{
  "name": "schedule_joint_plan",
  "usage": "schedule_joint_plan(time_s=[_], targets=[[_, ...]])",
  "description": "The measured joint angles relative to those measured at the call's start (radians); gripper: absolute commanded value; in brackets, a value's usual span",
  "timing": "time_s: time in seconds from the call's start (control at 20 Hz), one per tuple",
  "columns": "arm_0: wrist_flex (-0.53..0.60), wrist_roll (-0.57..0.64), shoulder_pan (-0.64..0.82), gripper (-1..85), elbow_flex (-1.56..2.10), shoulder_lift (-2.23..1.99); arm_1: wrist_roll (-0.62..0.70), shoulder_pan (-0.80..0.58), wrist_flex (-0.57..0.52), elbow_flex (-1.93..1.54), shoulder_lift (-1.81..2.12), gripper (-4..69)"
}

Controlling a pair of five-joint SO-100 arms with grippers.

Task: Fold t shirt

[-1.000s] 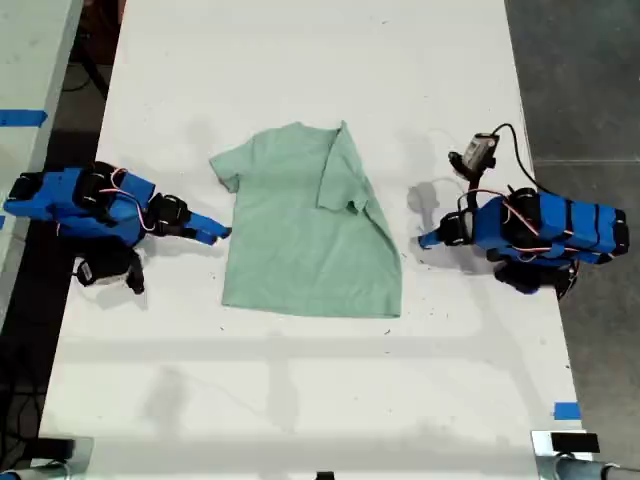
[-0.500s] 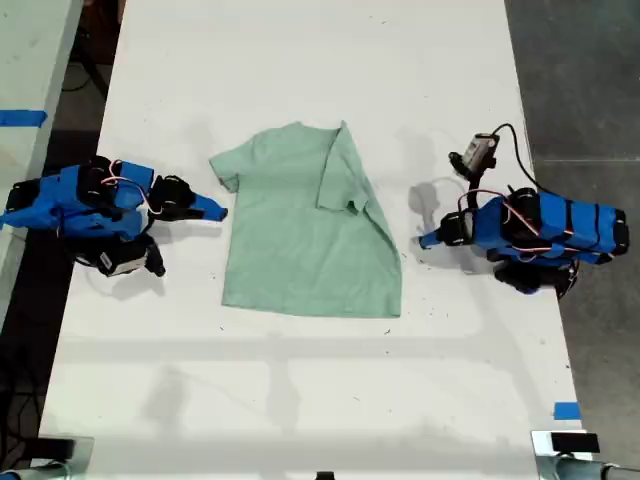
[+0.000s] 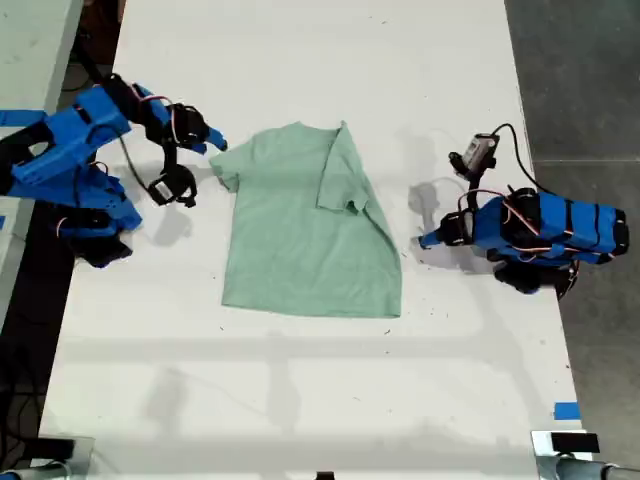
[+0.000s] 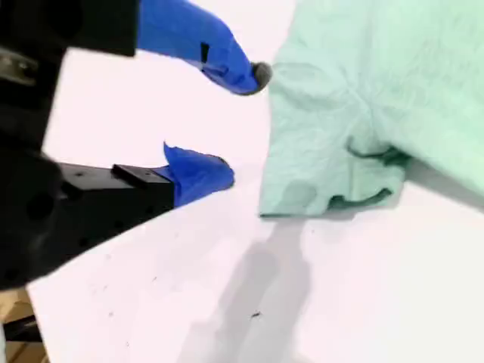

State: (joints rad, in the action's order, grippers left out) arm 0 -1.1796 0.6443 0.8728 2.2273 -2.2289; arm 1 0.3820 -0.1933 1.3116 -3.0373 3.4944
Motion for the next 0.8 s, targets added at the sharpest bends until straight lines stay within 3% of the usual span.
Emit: schedule_joint_plan(time_s=[0.3, 0.5, 0.55, 0.65, 0.8], targets=[[0.058, 0.135, 0.067, 20.3, -0.135, 0.431, 0.0, 0.0, 0.0, 0.0, 0.0, 0.5], [0.106, 0.144, 0.066, 18.2, -0.137, 0.522, 0.0, 0.0, 0.0, 0.0, 0.0, 0.5], [0.11, 0.146, 0.069, 15.9, -0.137, 0.54, 0.0, 0.0, 0.0, 0.0, 0.0, 0.5], [0.115, 0.146, 0.081, 0.1, -0.146, 0.568, 0.0, 0.0, 0.0, 0.0, 0.0, 0.5], [0.117, 0.144, 0.089, 0.0, -0.193, 0.595, 0.0, 0.0, 0.0, 0.0, 0.0, 0.5]])
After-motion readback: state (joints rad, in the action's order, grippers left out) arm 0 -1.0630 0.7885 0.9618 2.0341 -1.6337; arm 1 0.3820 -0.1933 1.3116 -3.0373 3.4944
